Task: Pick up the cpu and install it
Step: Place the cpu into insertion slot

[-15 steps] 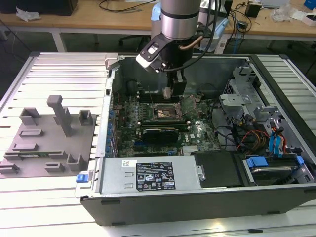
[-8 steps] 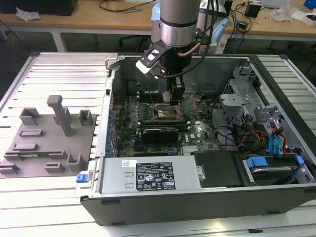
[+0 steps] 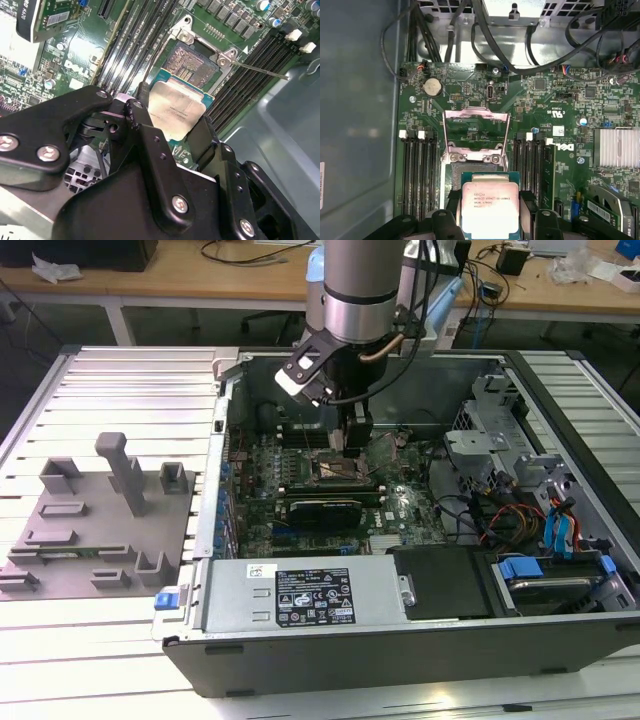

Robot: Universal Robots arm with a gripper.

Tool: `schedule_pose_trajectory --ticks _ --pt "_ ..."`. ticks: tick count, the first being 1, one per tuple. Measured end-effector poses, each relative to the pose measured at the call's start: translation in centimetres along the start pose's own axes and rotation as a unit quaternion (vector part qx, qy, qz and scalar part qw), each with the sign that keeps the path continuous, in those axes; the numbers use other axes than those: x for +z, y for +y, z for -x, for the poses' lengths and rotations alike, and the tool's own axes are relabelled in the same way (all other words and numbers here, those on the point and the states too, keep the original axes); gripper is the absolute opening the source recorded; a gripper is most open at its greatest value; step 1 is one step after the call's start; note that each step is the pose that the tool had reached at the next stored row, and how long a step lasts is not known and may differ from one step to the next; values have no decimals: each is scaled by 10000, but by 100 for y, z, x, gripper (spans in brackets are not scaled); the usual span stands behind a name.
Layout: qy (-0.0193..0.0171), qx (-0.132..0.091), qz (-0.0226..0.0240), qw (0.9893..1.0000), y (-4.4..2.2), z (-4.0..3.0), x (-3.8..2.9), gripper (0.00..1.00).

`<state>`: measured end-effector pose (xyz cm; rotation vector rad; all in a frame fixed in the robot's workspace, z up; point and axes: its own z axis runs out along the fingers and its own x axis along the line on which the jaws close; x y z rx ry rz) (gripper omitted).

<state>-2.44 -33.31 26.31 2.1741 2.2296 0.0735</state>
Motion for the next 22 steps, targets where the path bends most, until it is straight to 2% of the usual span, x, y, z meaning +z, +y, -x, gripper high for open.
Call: schedule_pose_trajectory --ticks 9,13,14,15,17,22 --pt "0 2 0 10000 -5 -1 104 55" --pt "4 -115 -1 9999 -7 -3 139 55" --pt "11 -219 -3 9998 -9 -4 166 55" --pt "13 -277 -3 9996 -10 -43 214 55" --pt "13 -270 -3 9996 -9 -72 219 55" --pt "6 -165 -3 9999 -10 -72 229 55"
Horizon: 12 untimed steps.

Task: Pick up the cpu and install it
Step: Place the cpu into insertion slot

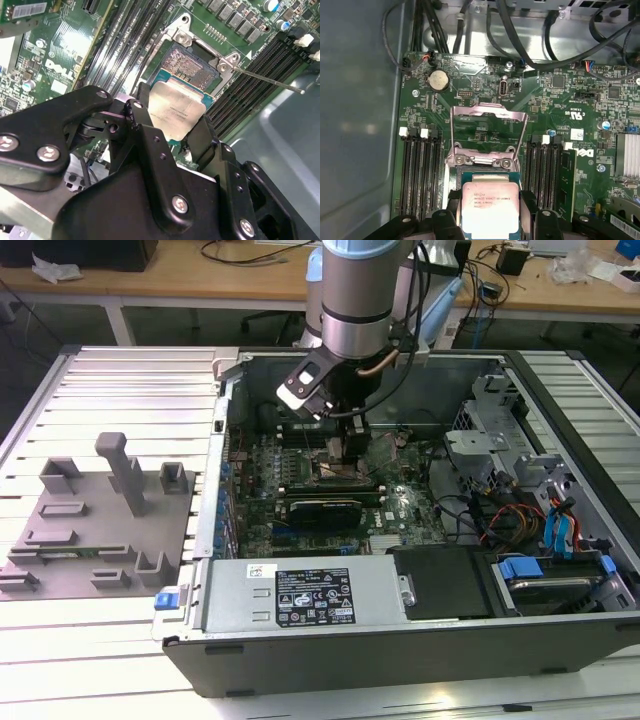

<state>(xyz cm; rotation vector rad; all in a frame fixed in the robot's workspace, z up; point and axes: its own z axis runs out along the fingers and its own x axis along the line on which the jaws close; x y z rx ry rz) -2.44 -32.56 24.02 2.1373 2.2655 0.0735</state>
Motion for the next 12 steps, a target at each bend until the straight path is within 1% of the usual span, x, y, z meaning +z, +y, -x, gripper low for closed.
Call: schedule_pose_trajectory --ticks 10,12 --pt "1 4 1 10000 0 0 8 55" --pt "2 4 2 10000 -1 -1 20 55"
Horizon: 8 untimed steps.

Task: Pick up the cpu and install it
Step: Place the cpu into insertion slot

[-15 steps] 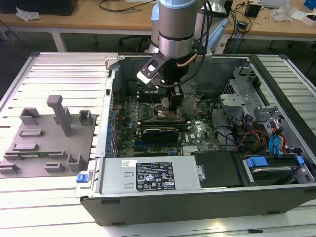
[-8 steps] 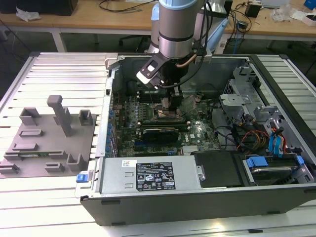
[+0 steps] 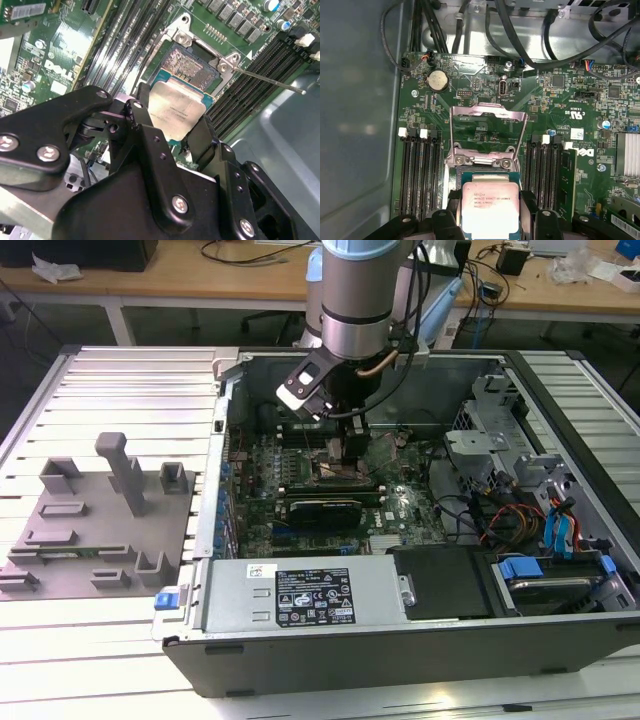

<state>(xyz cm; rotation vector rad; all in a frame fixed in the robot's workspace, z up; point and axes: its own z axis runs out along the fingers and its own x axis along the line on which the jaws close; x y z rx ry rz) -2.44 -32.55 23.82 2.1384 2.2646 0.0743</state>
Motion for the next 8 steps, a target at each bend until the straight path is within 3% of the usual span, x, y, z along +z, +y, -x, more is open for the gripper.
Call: schedule_pose_trajectory --ticks 8 --pt "-1 0 -1 10000 -10 1 93 55"
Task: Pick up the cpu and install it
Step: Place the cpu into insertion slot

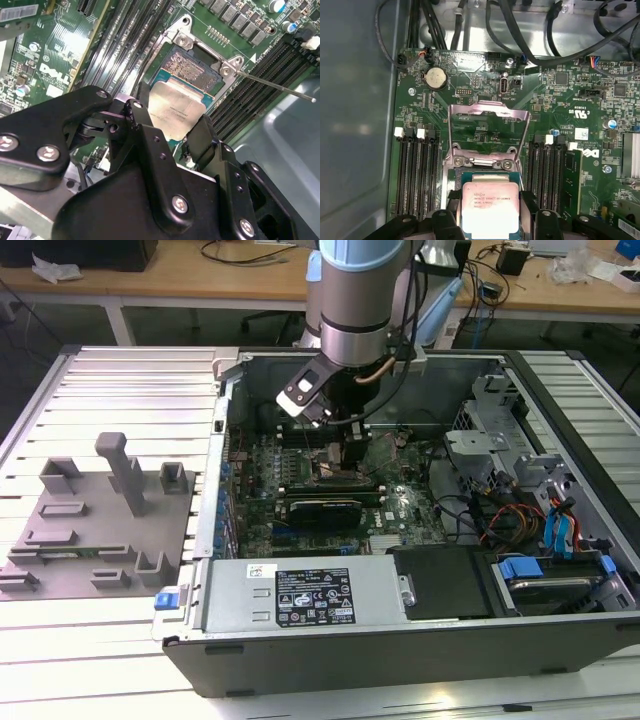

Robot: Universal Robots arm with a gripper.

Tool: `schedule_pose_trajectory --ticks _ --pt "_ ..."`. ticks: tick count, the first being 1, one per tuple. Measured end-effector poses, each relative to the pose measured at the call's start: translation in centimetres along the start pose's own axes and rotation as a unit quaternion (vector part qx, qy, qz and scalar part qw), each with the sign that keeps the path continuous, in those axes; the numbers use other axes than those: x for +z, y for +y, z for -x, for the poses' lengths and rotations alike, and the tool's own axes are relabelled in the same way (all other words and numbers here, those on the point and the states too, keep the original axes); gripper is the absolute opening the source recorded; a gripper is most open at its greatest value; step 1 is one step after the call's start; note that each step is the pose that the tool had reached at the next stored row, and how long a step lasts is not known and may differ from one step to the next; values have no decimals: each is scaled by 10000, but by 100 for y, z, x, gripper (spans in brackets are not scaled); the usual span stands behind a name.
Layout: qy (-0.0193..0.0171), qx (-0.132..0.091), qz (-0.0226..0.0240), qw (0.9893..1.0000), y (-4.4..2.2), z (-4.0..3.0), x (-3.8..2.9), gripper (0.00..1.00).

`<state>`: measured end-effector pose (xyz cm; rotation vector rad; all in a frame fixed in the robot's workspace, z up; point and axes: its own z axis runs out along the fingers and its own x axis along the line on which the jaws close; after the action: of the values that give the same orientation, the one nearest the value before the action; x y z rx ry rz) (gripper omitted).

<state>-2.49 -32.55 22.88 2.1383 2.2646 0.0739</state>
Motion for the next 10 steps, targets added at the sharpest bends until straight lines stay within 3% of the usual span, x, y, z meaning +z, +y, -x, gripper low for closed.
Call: schedule_pose_trajectory --ticks 10 --pt "0 -1 0 10000 -37 -1 80 55"
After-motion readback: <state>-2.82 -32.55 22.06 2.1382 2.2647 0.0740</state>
